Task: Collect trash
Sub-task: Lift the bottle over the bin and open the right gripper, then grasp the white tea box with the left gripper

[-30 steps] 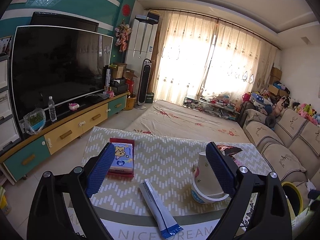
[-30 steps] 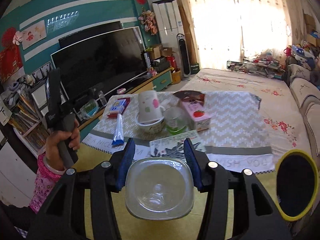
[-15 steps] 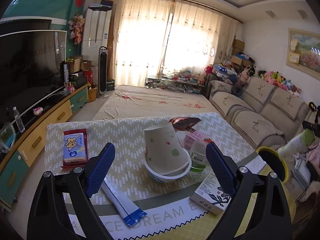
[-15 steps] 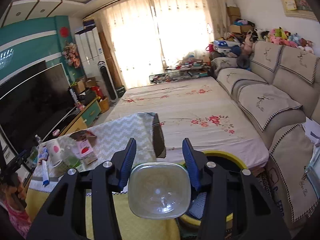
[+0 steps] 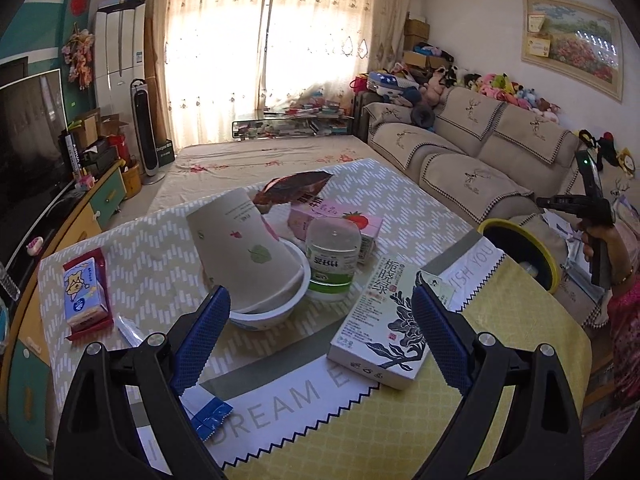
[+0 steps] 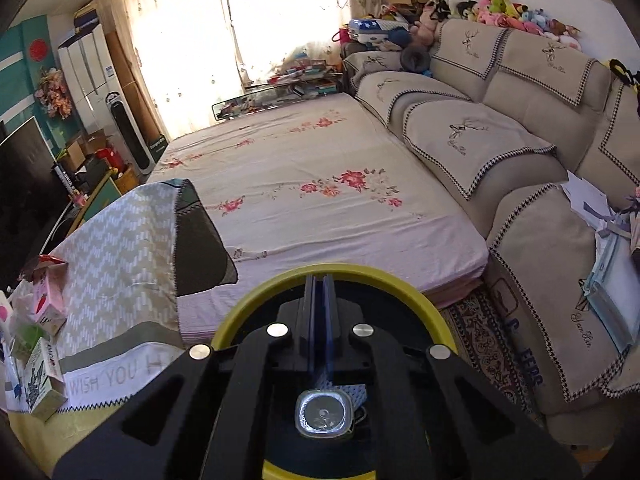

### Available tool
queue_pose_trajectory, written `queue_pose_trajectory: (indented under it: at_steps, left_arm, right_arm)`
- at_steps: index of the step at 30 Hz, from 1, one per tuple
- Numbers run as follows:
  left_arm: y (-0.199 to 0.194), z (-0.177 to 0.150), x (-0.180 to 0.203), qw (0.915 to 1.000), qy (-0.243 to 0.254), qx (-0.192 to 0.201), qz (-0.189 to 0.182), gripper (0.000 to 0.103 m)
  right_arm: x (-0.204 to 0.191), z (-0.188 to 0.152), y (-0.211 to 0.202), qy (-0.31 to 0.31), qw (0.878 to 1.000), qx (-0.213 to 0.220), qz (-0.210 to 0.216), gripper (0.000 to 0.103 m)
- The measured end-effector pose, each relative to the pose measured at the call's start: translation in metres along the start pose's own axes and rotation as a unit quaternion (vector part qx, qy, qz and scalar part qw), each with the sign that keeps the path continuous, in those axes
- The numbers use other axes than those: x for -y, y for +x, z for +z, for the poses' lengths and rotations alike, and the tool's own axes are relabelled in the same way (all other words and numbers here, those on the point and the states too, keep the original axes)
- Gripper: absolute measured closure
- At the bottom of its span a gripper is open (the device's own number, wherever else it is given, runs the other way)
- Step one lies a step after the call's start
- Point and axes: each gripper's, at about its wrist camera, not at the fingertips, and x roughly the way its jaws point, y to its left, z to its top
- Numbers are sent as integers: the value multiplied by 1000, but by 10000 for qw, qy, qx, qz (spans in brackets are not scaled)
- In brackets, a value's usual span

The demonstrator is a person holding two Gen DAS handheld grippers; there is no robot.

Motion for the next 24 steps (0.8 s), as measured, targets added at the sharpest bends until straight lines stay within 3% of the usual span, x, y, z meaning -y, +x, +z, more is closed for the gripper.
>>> queue_pose_trajectory:
  at_steps: [1, 3, 5, 9, 16, 24]
  left_arm:
    - [2, -1, 3, 10000, 51, -39, -38, 12]
    - [5, -1, 7, 9998, 137, -105, -131, 12]
    - [10, -3, 14, 9993, 243, -185, -232, 12]
    - [24, -9, 27, 9973, 456, -408, -407, 11]
    - [54, -19, 51, 9907, 818, -834, -702, 10]
    - [82, -25, 60, 9887, 1096, -985, -259, 10]
  right_arm:
    - [5, 0, 1, 89, 9999, 41, -23, 98]
    - [8, -2, -5, 149, 9999, 81, 25, 72]
    - [2, -7, -16, 141, 9996, 151, 167, 58]
    - [-28, -27, -46, -92, 9969, 267, 732, 44]
    - [-61, -62, -59, -479, 9896, 38, 1352, 43]
    - [-65, -76, -54, -523, 9859, -137, 1586, 42]
